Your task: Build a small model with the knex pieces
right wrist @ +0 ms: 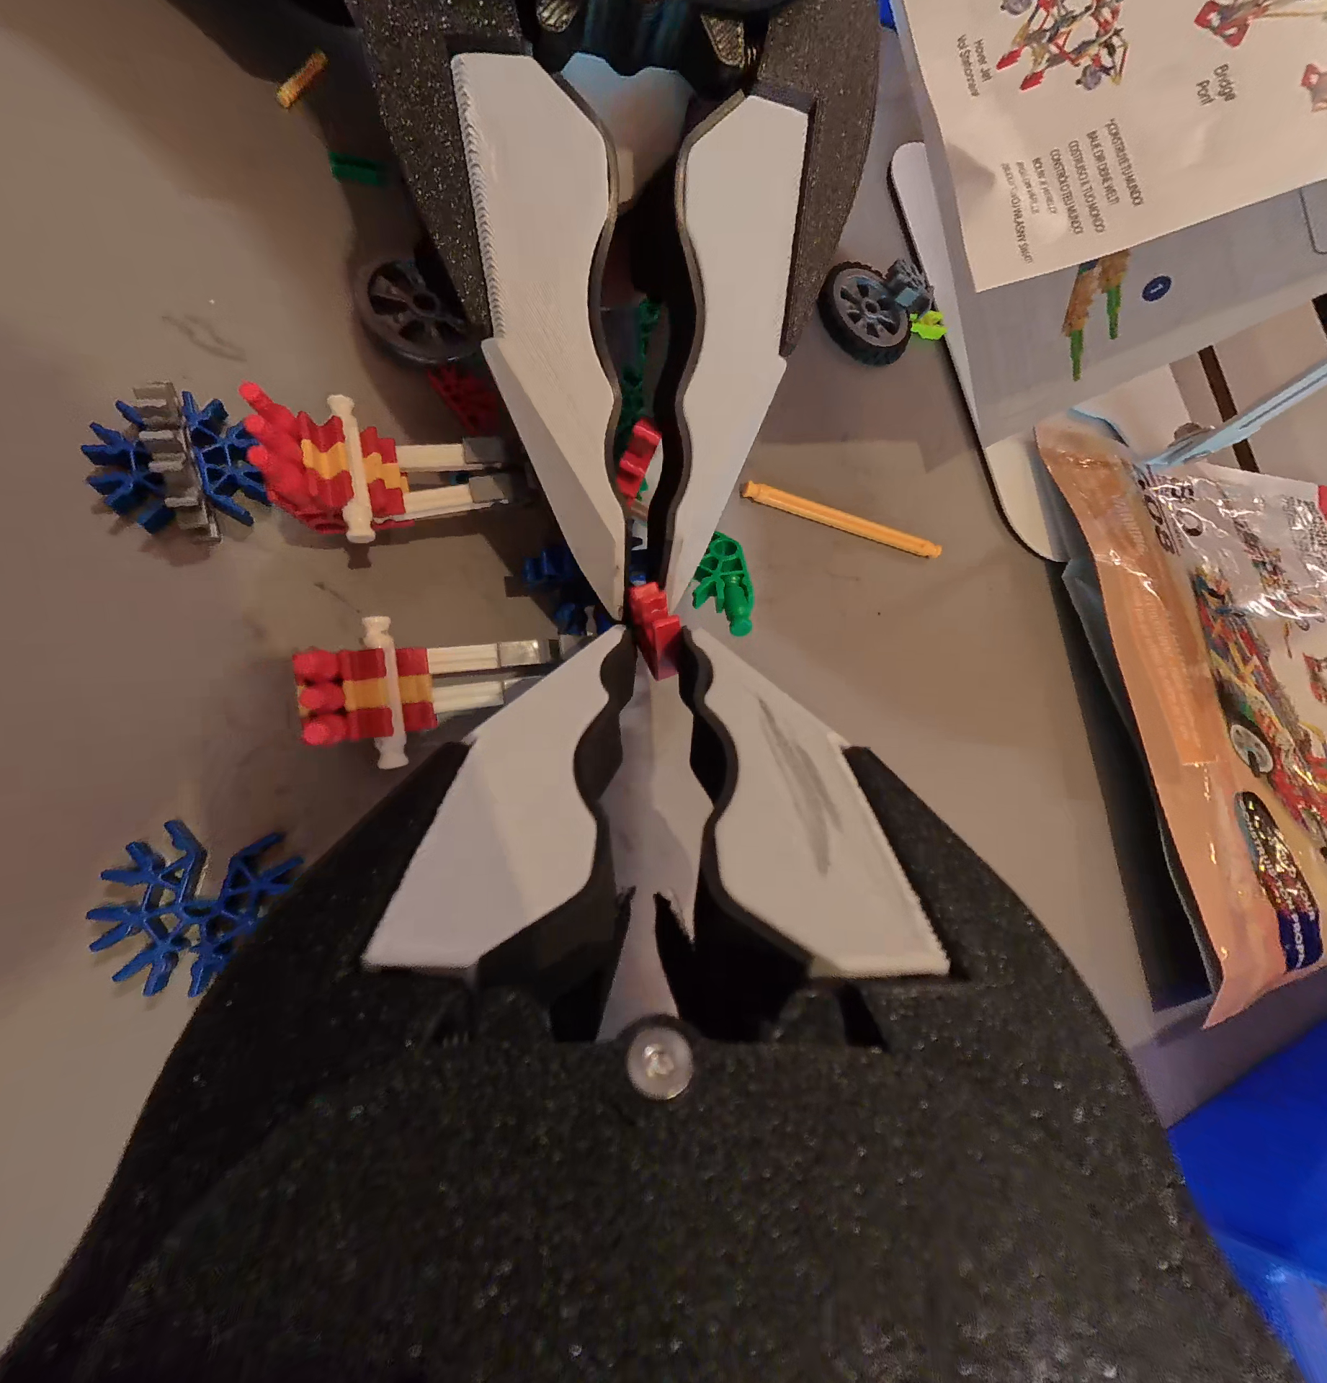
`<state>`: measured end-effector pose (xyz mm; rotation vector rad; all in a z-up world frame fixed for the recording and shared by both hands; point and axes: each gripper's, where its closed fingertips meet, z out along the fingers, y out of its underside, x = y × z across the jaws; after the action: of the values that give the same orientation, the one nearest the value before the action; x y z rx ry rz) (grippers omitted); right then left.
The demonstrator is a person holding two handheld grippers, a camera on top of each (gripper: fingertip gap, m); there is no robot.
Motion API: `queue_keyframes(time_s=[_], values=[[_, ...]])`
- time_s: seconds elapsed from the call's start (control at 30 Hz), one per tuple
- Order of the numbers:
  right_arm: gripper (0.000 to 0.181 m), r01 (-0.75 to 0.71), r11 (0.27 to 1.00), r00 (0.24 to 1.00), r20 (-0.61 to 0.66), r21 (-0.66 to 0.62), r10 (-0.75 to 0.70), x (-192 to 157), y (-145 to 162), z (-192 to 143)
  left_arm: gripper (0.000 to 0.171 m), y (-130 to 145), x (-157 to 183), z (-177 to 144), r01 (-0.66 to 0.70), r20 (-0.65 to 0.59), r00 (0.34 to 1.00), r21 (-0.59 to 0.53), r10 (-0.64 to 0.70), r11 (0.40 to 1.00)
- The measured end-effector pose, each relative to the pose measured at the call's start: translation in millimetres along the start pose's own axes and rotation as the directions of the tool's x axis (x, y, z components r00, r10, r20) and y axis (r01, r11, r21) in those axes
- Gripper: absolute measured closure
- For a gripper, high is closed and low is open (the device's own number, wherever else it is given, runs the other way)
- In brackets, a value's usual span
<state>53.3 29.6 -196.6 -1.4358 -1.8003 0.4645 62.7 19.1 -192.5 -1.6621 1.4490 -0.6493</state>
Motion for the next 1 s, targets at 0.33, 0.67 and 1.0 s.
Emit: queue_keyframes(time_s=[0.33, 0.67, 1.0], values=[[0.176, 0.039, 0.997, 0.997, -0.061, -0.074, -0.043, 1, 0, 2, 0.170, -1, -2, 0, -0.020, 0.054, 0.998, -0.003, 0.020, 1.000], [0.175, 0.143, 0.984, 0.981, -0.115, -0.108, -0.155, -2, -1, -1, 0.162, -1, 0, -4, -0.111, 0.142, 0.983, -0.038, 0.116, 0.993], [0.176, 0.183, 0.976, 0.964, -0.175, -0.119, -0.202, -7, -1, -1, 0.151, 2, -2, -10, -0.155, 0.165, 0.972, -0.085, 0.168, 0.984]])
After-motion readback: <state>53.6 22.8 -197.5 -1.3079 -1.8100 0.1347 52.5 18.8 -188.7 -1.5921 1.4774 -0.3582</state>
